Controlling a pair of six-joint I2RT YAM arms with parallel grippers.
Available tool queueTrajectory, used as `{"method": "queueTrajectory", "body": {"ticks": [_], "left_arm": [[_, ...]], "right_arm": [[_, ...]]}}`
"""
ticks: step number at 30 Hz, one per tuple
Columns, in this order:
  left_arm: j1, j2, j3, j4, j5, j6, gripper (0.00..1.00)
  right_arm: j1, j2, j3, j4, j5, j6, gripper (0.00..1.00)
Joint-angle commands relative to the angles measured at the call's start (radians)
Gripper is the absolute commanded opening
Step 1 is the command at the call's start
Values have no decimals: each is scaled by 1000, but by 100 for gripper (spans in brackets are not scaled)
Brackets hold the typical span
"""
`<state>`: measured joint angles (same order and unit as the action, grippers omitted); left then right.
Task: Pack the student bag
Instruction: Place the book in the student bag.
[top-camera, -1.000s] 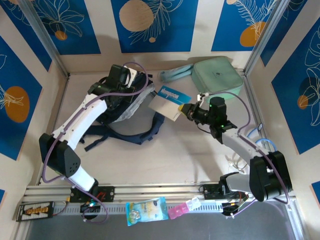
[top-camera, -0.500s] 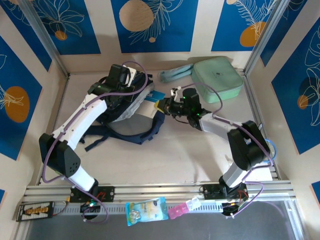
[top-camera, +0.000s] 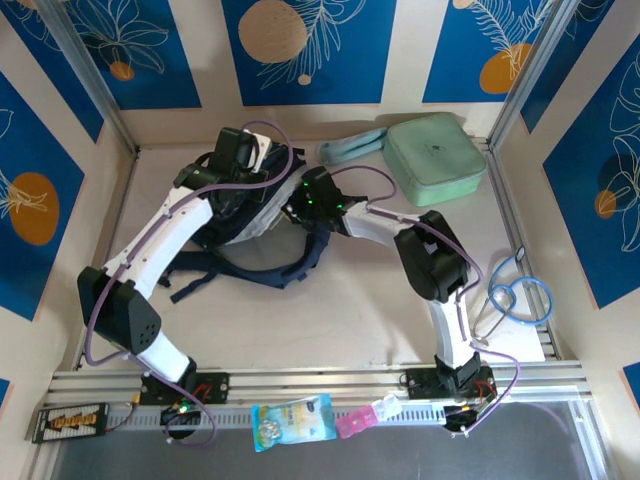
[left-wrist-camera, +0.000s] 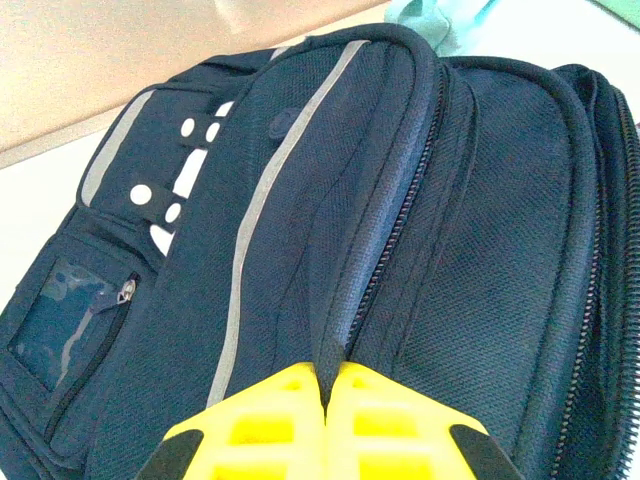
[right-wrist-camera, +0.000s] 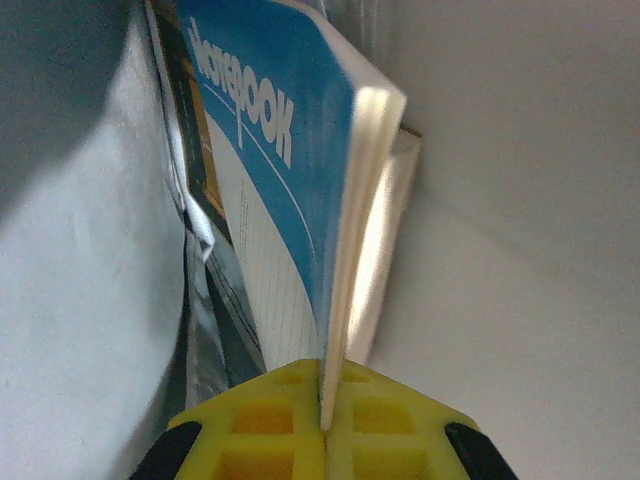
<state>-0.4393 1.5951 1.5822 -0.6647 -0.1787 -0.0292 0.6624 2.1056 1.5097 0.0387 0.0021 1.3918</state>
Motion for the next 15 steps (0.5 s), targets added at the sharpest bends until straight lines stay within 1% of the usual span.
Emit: {"method": "queueTrajectory", "body": {"ticks": [1,4,6,8,9,10,12,14,15], "left_arm": [[31,-5,94,58,36,-32,0],[58,13,122,41,67,-45,0],[69,21,135,36,86,-56,0],[79,24,139,38,105,-66,0],[81,26,141,40,114,-72,0],[84,28,142,40,122,-76,0],[87,34,144,40,132,-84,0],[90,37,144,39,140,-90,0],[89,40,144,39,145,-91,0]], "right_arm": [[5,64,67,-57,63,132,3],[12,106,86,67,18,173,7],[18,129,101,159,-15,166,10],[21,153,129,211,-52,152,16],[21,163,143,214,-68,150,22],[19,170,152,213,-79,150,31],[11,171,155,212,-103,138,41],[-1,150,128,218,-123,132,48],[-8,130,100,224,-125,129,53]]}}
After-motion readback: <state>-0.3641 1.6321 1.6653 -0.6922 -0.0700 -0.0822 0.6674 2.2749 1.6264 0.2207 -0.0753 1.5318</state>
